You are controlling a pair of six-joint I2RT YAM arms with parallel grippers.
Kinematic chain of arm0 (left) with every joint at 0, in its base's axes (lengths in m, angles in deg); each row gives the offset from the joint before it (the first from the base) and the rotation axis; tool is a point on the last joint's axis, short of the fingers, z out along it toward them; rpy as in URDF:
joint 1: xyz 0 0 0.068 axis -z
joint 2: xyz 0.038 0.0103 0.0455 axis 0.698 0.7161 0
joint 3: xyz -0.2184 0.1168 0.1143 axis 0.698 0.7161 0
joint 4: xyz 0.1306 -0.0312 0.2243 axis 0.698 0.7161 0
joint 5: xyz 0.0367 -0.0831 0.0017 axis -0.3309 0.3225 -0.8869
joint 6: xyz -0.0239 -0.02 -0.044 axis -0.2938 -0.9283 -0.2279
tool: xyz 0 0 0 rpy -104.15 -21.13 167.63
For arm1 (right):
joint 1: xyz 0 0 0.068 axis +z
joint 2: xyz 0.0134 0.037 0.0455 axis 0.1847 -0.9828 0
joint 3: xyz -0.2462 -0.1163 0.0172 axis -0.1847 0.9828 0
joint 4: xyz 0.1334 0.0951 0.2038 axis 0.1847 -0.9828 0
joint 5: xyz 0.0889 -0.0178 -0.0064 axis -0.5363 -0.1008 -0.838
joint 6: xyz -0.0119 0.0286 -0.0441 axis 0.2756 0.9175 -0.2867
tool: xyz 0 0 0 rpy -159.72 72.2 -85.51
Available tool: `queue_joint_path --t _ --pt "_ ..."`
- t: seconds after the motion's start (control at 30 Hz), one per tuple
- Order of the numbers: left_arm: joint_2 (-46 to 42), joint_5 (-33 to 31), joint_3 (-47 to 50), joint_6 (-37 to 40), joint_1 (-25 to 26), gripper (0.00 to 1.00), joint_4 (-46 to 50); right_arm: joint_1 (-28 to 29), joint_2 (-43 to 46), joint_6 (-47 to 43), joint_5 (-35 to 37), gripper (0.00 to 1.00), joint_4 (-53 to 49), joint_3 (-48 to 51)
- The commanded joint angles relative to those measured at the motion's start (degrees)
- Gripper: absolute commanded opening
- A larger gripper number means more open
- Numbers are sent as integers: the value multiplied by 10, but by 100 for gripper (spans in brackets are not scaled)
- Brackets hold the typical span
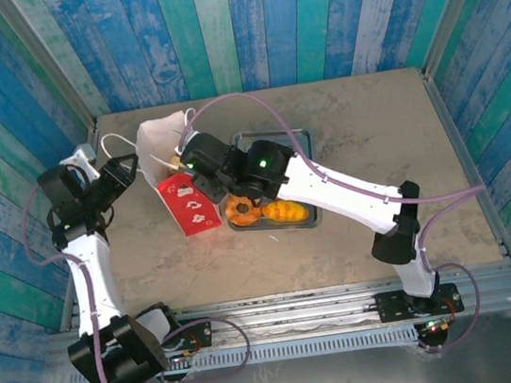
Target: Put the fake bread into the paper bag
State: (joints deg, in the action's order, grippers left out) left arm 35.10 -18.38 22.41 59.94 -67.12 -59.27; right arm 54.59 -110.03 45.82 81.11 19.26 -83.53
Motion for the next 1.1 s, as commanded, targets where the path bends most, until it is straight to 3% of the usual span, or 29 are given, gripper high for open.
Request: queue_joint_path --t 0.0,0.27,0.6,0.8,1.07 --pt "-46 -27 -29 13 1 64 21 1 63 5 -17 53 22 -2" --pt "-95 -38 -36 13 1 79 40 1 179 26 -66 54 62 87" --pt "-152 -17 -11 4 1 100 47 -3 339 76 -47 54 58 232" --pt "-184 -12 11 -5 1 94 58 -30 415 87 -13 54 32 321" --pt "-219 -27 35 2 1 94 91 -118 470 110 -79 54 21 458"
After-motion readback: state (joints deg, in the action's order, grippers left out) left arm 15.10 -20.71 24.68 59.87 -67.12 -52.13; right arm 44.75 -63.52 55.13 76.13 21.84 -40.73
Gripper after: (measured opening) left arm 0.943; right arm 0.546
